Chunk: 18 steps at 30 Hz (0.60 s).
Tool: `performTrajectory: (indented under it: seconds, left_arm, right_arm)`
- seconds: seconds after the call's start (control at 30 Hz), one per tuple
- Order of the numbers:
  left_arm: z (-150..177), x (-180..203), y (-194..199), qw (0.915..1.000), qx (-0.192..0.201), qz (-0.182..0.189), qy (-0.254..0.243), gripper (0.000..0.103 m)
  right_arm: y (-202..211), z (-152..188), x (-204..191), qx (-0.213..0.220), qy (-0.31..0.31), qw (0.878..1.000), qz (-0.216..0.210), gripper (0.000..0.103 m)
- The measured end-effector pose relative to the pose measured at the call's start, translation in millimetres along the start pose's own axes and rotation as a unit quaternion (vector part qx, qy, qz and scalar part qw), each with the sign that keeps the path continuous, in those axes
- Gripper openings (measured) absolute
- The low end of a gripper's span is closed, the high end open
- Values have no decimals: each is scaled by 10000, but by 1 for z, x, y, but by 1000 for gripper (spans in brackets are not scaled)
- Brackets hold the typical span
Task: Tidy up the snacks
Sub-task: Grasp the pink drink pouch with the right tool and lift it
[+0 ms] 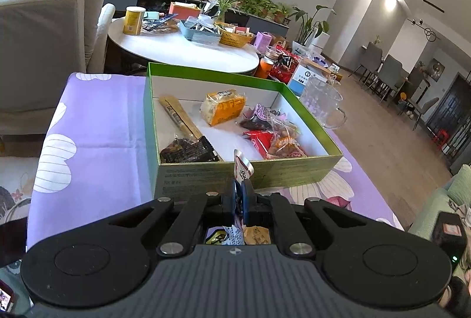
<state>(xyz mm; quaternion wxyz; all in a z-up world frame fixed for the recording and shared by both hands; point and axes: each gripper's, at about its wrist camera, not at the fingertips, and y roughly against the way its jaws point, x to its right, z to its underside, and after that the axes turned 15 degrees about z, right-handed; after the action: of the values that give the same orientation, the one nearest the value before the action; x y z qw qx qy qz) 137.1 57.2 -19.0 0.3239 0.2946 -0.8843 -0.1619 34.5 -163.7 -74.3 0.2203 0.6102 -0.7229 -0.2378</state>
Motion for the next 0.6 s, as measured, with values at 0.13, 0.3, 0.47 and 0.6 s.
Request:
performTrajectory:
  seconds: [0.13,0.3,0.47,0.6]
  left_arm:
    - [-1,-2,4,10000,43,-62,28,4]
    - [-2,-5,1,9999,39,-76,75,4]
    - [-3,-2,-4,10000,-3,-16,11,4]
    - [-3,0,-3,10000,-3,-22,-9,4]
  right_arm:
    - [-15,-11,-14,172,-18,9998,23,53]
    - [-35,-23,-15,-6,-139,9998,108,53]
    - [-40,-26,-9,-38,-251,9996,86,53]
    - [-35,-26,-3,9,-491,9988,-75,53]
